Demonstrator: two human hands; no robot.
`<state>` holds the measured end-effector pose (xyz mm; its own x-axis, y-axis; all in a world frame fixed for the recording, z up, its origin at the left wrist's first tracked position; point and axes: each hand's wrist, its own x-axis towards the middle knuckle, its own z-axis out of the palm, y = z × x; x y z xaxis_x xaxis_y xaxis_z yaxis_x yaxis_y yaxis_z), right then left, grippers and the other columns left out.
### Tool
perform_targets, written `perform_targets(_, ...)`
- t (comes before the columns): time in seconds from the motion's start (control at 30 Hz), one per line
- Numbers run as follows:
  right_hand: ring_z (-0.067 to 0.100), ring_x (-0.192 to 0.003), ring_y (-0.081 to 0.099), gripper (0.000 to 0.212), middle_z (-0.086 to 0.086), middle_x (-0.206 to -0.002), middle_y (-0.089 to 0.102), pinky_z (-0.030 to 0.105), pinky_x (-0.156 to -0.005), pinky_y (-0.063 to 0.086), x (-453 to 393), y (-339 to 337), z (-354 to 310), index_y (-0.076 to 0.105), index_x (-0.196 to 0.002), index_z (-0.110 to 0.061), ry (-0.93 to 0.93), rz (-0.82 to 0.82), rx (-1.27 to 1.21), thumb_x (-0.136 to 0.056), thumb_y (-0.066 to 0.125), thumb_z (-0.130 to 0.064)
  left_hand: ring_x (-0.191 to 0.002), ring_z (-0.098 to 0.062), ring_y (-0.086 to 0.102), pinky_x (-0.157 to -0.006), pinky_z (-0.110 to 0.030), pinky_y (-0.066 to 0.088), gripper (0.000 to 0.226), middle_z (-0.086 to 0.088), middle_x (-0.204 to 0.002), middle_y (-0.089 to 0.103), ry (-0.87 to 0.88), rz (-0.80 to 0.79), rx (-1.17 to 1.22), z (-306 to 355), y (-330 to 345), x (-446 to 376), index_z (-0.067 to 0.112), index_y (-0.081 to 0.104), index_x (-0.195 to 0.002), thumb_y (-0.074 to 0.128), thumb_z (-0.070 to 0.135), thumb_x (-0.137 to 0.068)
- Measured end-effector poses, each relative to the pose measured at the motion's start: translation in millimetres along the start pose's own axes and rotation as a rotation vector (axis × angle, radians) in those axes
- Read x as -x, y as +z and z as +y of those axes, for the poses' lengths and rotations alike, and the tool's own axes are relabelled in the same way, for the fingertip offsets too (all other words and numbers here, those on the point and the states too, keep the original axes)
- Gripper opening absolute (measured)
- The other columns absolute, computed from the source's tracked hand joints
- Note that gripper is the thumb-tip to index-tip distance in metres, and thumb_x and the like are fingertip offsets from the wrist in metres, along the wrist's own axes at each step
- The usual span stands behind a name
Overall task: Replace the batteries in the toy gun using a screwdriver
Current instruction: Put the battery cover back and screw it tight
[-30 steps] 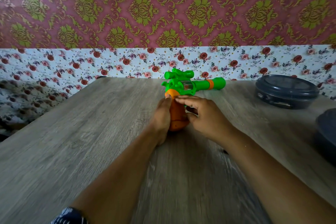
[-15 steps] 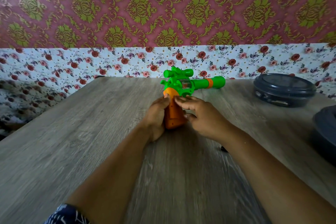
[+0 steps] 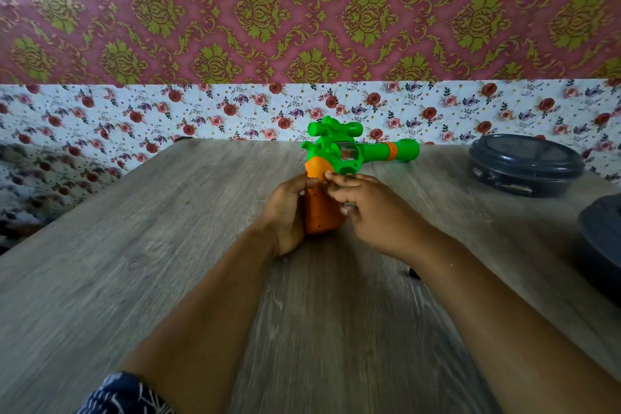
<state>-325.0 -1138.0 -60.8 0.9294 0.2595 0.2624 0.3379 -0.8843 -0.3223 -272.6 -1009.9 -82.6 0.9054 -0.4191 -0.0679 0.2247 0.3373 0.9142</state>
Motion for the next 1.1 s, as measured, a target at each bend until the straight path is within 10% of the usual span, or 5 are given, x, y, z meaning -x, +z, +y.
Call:
perform_targets(0.2, 0.017, -0.114, 0.055, 0.030, 0.004, -0.126, 0.060, 0.028, -0.094, 0.040, 13, -35, -6, 0.062, -0.117, -0.018, 0.161, -0.032, -0.100, -0.087, 0.059, -0.013, -0.083, -0.020, 0.062, -0.068, -0.033, 0.056, 0.036, -0.007, -0.100, 0.064, 0.033, -0.036, -0.059, 1, 1, 3, 0.013, 0.047, -0.132, 0.042, 0.010, -0.096)
perform_targets(0.37, 0.014, -0.090, 0.061, 0.023, -0.001, -0.091, 0.067, 0.029, -0.080, 0.047, 35, -65, -4, 0.069, -0.096, -0.013, 0.372, -0.559, 0.121, -0.076, 0.073, -0.023, -0.086, -0.021, 0.060, -0.075, -0.036, 0.052, 0.045, -0.007, -0.099, 0.062, 0.042, -0.011, -0.009, 2, 4, 3, 0.011, 0.037, -0.142, 0.042, 0.009, -0.097)
perform_targets(0.6, 0.027, -0.113, 0.055, 0.066, 0.010, -0.132, 0.051, 0.034, -0.092, 0.047, 34, -55, -4, 0.043, -0.132, -0.008, 0.623, -0.791, 0.476, -0.077, 0.072, -0.032, -0.087, -0.023, 0.060, -0.077, -0.039, 0.049, 0.048, -0.012, -0.108, 0.060, 0.026, 0.005, 0.033, 1, 5, 4, 0.013, 0.034, -0.144, 0.042, 0.008, -0.097)
perform_targets(0.77, 0.025, -0.103, 0.059, 0.038, 0.009, -0.107, 0.059, 0.032, -0.084, 0.048, 35, -55, -4, 0.058, -0.113, -0.006, 0.561, -0.816, 0.410, -0.082, 0.068, -0.025, -0.088, -0.023, 0.060, -0.075, -0.038, 0.049, 0.049, -0.012, -0.105, 0.061, -0.001, 0.012, 0.043, 1, 4, 4, 0.012, 0.034, -0.144, 0.043, 0.010, -0.097)
perform_targets(1.1, 0.010, -0.070, 0.057, 0.020, -0.008, -0.076, 0.055, 0.029, -0.067, 0.047, 20, -43, -23, 0.061, -0.102, -0.012, 0.077, 0.026, -0.217, -0.082, 0.064, -0.009, -0.093, -0.024, 0.059, -0.078, -0.040, 0.048, 0.045, -0.012, -0.116, 0.062, -0.064, 0.124, 0.034, 2, 6, 2, 0.006, 0.039, -0.141, 0.035, 0.028, -0.101)
